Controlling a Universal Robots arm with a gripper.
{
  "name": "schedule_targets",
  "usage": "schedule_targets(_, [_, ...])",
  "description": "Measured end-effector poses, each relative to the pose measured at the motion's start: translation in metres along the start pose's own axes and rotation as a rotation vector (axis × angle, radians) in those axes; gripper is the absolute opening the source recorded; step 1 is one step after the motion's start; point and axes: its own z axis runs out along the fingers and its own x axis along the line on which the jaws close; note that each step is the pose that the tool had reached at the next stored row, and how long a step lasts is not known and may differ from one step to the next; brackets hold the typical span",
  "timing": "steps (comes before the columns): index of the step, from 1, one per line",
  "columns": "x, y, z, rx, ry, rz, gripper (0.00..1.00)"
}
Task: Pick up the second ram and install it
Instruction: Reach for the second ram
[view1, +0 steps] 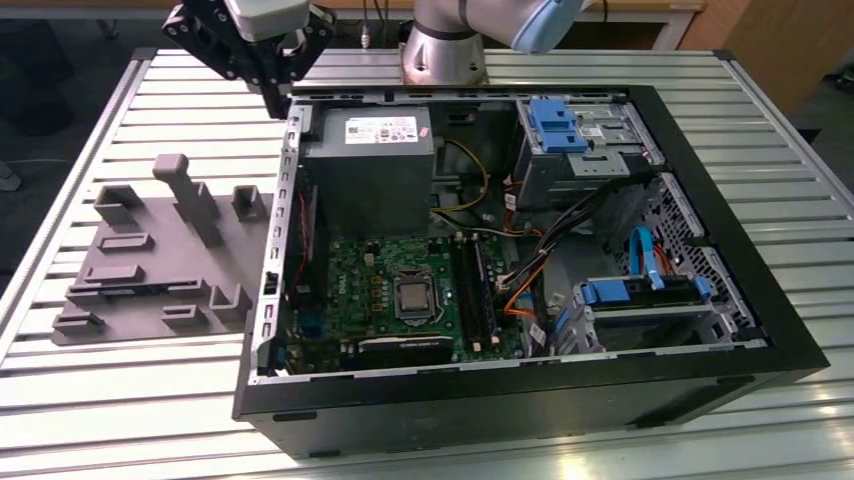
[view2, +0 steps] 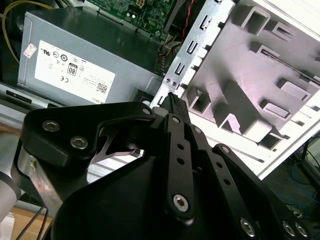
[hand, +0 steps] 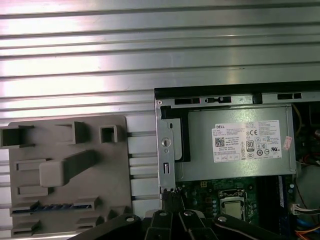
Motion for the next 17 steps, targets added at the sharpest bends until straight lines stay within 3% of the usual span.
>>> schedule_targets(17, [0.0084,-0.0006,0.0000,0.0000,0.0000,0.000,0.11])
